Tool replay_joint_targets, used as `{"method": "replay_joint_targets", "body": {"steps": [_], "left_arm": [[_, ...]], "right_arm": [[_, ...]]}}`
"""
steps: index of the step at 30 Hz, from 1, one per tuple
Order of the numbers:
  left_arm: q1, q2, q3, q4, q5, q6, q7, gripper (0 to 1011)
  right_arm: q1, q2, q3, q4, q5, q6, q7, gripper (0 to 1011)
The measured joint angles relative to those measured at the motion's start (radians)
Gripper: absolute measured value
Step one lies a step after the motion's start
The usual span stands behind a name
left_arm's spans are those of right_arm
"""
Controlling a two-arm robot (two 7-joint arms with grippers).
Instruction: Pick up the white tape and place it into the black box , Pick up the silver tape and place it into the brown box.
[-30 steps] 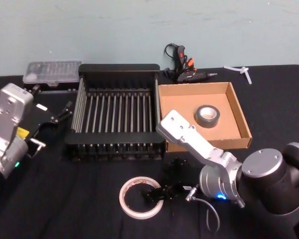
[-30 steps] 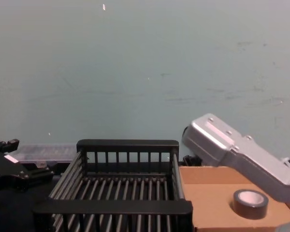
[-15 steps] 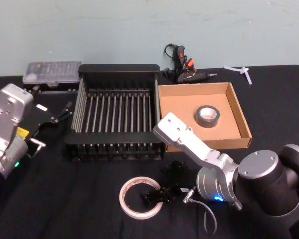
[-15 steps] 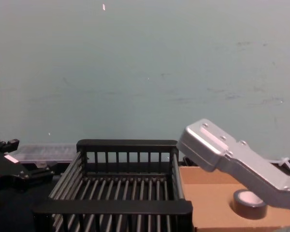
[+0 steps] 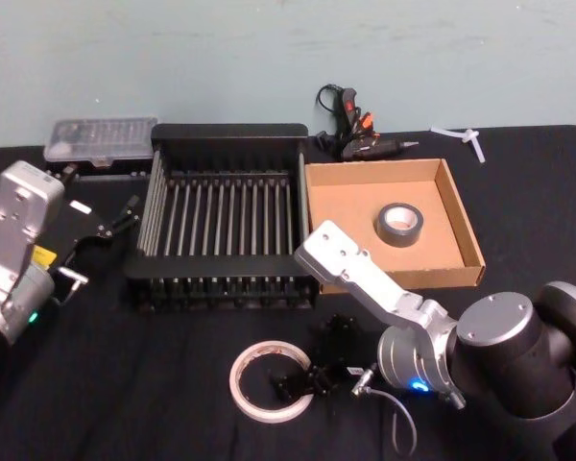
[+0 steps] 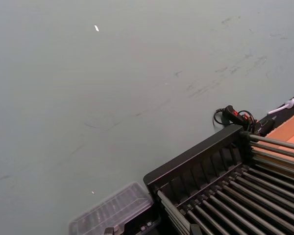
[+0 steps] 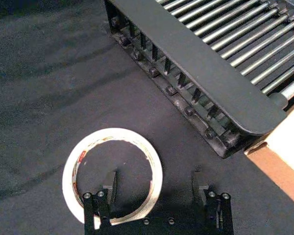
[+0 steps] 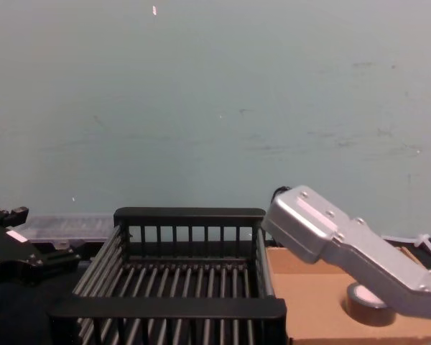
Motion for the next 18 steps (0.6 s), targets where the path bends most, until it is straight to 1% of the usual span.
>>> {"method": "replay_joint_targets", "body": {"steps": [18], "left_arm": [[0.000,0.000,0.000,0.000,0.000,0.000,0.000,1001]], "right_arm": [[-0.003,-0.010,0.003,0.005,-0.016,0.003,0.014,1002]]}}
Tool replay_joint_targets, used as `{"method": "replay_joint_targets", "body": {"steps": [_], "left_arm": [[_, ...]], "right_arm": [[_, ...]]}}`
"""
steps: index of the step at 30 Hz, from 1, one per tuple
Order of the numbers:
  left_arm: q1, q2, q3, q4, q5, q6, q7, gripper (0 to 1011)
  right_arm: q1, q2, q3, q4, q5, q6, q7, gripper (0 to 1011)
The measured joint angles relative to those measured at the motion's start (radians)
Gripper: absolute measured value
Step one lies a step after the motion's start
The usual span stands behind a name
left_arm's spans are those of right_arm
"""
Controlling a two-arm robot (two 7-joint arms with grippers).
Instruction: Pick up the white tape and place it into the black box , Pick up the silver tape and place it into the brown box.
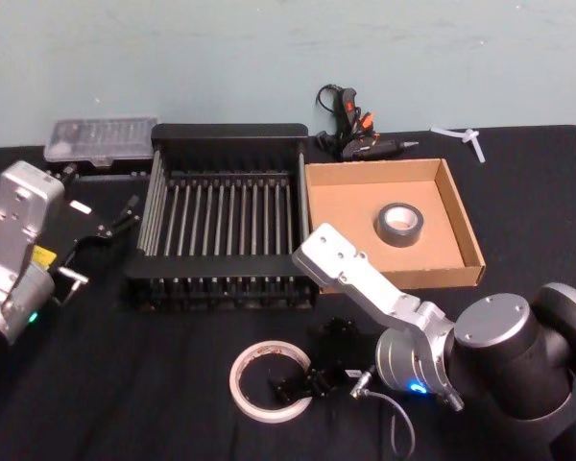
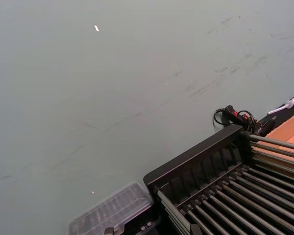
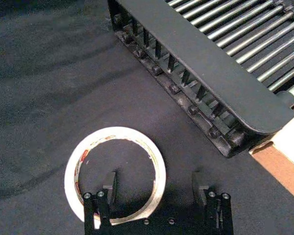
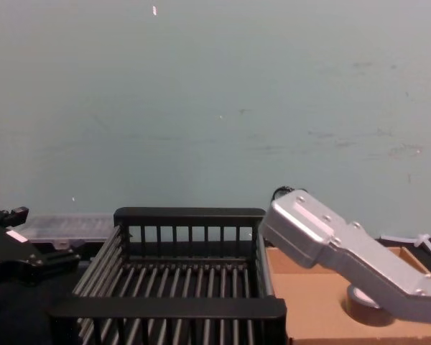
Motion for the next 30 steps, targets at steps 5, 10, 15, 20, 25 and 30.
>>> {"method": "replay_joint_targets", "body": {"steps": [5,10,15,20,25,30], "left_arm": [[0.000,0.000,0.000,0.000,0.000,0.000,0.000,1001],[0.000,0.000,0.000,0.000,0.000,0.000,0.000,1001],[0.000,0.000,0.000,0.000,0.000,0.000,0.000,1001],[0.000,0.000,0.000,0.000,0.000,0.000,0.000,1001],[0.000,0.000,0.000,0.000,0.000,0.000,0.000,1001],[0.000,0.000,0.000,0.000,0.000,0.000,0.000,1001]], "right_arm": [[0.000,0.000,0.000,0.000,0.000,0.000,0.000,1002],[0.000,0.001,0.000,0.000,0.001,-0.001,0.000,1002],[0.000,0.001,0.000,0.000,0.002,-0.001,-0.001,965],[0.000,0.001,0.000,0.000,0.003,-0.002,-0.001,869],[0.000,0.001,0.000,-0.001,0.003,-0.002,-0.001,708],[0.000,0.001,0.000,-0.001,0.004,-0.002,-0.001,569]]}}
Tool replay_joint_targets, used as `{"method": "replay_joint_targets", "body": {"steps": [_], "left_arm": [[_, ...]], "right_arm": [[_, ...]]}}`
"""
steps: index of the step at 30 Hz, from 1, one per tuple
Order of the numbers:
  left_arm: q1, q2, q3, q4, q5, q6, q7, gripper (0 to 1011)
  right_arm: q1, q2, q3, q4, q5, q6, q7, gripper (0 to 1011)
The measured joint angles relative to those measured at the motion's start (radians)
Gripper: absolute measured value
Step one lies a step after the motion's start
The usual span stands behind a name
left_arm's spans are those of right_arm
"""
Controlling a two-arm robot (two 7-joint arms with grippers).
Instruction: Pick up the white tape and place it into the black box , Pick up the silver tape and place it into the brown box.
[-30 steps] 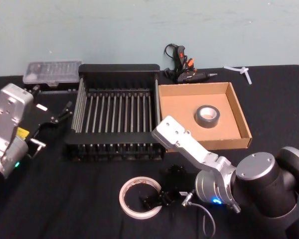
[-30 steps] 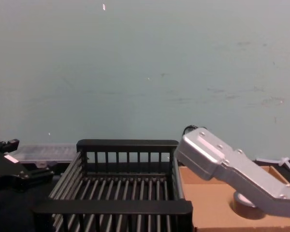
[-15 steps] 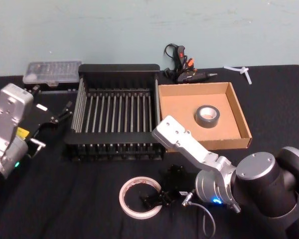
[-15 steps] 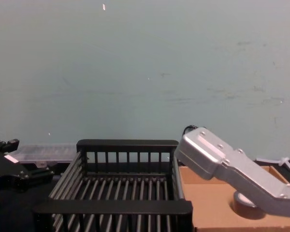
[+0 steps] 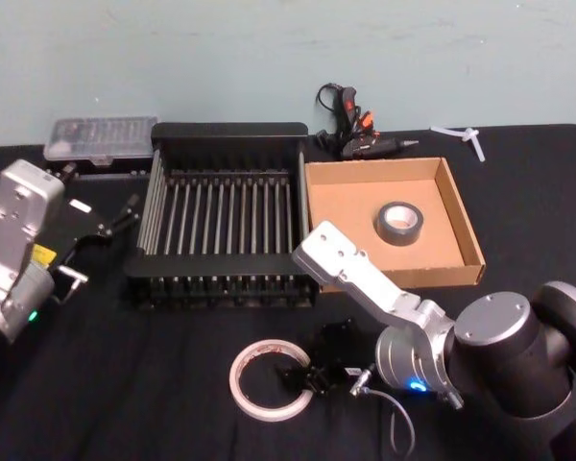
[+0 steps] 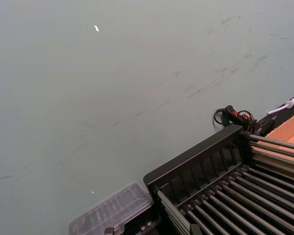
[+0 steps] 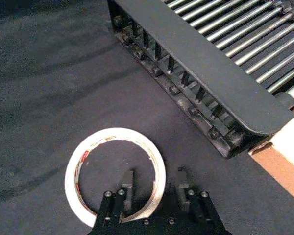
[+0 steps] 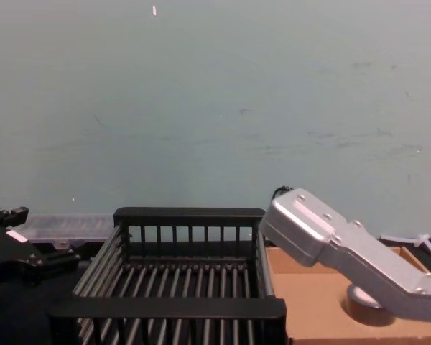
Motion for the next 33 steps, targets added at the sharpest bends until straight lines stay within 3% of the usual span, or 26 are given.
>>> {"method": "replay_joint_targets", "body": {"steps": [6,8,11,16,33], "left_arm": [[0.000,0.000,0.000,0.000,0.000,0.000,0.000,1001],[0.000,0.000,0.000,0.000,0.000,0.000,0.000,1001],[0.000,0.000,0.000,0.000,0.000,0.000,0.000,1001],[0.000,0.000,0.000,0.000,0.000,0.000,0.000,1001],[0.000,0.000,0.000,0.000,0.000,0.000,0.000,1001]], "right_arm": [[0.000,0.000,0.000,0.000,0.001,0.000,0.000,345],[0.000,0.000,0.000,0.000,0.001,0.000,0.000,332],[0.000,0.000,0.000,0.000,0.001,0.000,0.000,207],[0.000,0.000,0.000,0.000,0.001,0.000,0.000,107],[-0.007,0.005,0.016,-0.019,0.019,-0.012,0.011,92]]}}
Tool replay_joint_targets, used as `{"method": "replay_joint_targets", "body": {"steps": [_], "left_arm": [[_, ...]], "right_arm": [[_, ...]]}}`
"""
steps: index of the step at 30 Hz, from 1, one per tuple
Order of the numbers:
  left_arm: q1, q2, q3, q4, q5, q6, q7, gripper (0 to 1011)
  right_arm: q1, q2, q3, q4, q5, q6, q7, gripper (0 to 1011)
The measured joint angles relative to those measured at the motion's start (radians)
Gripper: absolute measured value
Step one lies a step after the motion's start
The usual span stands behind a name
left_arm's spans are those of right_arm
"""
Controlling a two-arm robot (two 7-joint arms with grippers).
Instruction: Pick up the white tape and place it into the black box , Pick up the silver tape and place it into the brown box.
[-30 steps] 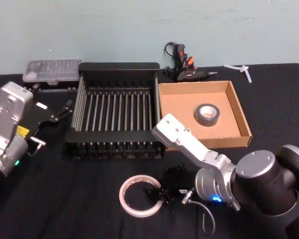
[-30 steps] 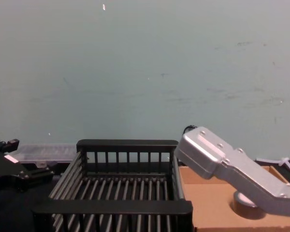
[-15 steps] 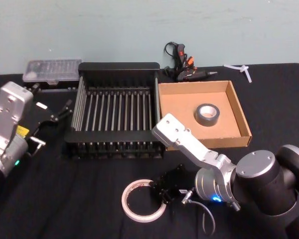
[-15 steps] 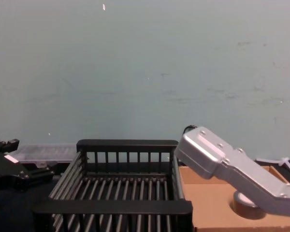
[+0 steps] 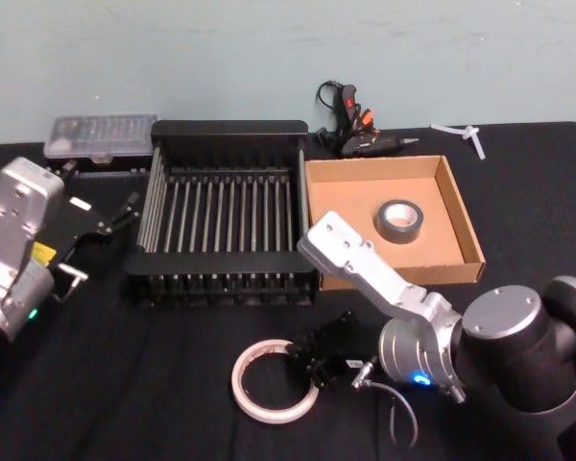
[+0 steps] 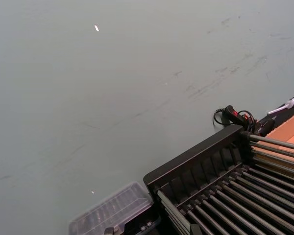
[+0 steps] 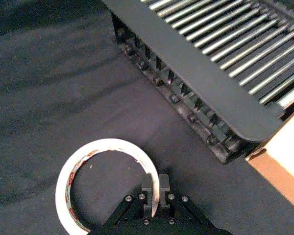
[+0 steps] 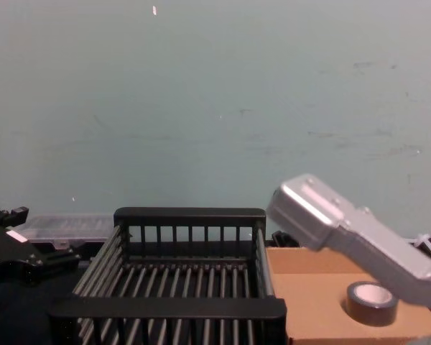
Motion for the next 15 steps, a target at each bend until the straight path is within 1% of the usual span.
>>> {"method": "replay_joint_targets", "body": {"steps": [9,15], "left_arm": [[0.000,0.000,0.000,0.000,0.000,0.000,0.000,1001],[0.000,0.000,0.000,0.000,0.000,0.000,0.000,1001]], "right_arm": [[0.000,0.023,0.029,-0.053,0.029,-0.030,0.005,92],[0.003,0.046,0.044,-0.099,0.052,-0.050,0.008,92]]}}
